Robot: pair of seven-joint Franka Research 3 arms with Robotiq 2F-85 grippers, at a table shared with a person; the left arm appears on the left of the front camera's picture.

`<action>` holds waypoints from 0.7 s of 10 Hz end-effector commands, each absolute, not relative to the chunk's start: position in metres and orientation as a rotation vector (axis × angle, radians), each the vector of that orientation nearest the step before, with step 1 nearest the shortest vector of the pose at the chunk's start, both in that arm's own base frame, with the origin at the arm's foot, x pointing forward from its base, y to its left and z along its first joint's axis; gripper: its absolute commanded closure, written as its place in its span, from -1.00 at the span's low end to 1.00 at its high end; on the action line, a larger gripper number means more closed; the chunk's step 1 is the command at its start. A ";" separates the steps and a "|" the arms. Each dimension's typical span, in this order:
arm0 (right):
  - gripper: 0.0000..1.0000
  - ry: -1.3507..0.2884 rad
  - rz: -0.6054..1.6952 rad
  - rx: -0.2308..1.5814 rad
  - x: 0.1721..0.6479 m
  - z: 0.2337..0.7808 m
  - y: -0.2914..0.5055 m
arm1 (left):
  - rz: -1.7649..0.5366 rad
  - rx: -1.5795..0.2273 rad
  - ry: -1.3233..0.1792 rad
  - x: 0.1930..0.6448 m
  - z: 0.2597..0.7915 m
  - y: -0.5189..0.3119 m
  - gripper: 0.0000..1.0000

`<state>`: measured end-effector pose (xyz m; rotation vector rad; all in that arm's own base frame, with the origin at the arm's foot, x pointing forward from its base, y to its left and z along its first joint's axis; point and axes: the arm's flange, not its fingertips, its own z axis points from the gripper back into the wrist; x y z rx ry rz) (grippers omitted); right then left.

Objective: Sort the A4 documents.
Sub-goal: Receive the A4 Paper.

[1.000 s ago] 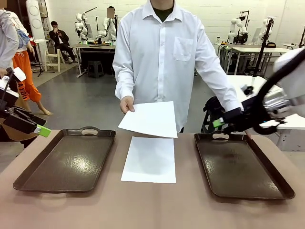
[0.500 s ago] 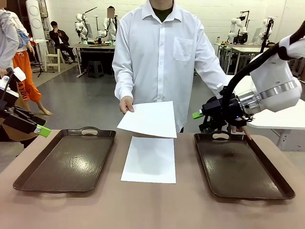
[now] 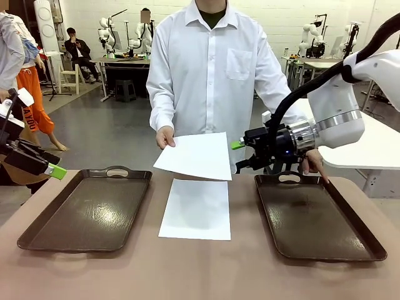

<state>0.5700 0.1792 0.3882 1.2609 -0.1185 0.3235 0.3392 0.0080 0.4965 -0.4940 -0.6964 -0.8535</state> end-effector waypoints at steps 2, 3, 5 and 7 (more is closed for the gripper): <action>-1.00 -0.086 0.224 1.337 0.580 0.377 0.199 | -0.867 -0.508 -0.707 0.340 0.496 0.010 -1.00; -1.00 -0.089 0.209 1.343 0.579 0.371 0.204 | -0.867 -0.508 -0.707 0.340 0.496 0.010 -1.00; -1.00 -0.107 0.151 1.361 0.578 0.362 0.211 | -0.867 -0.508 -0.707 0.340 0.496 0.010 -1.00; -1.00 -0.110 0.135 1.383 0.576 0.360 0.220 | -0.867 -0.508 -0.707 0.340 0.496 0.010 -1.00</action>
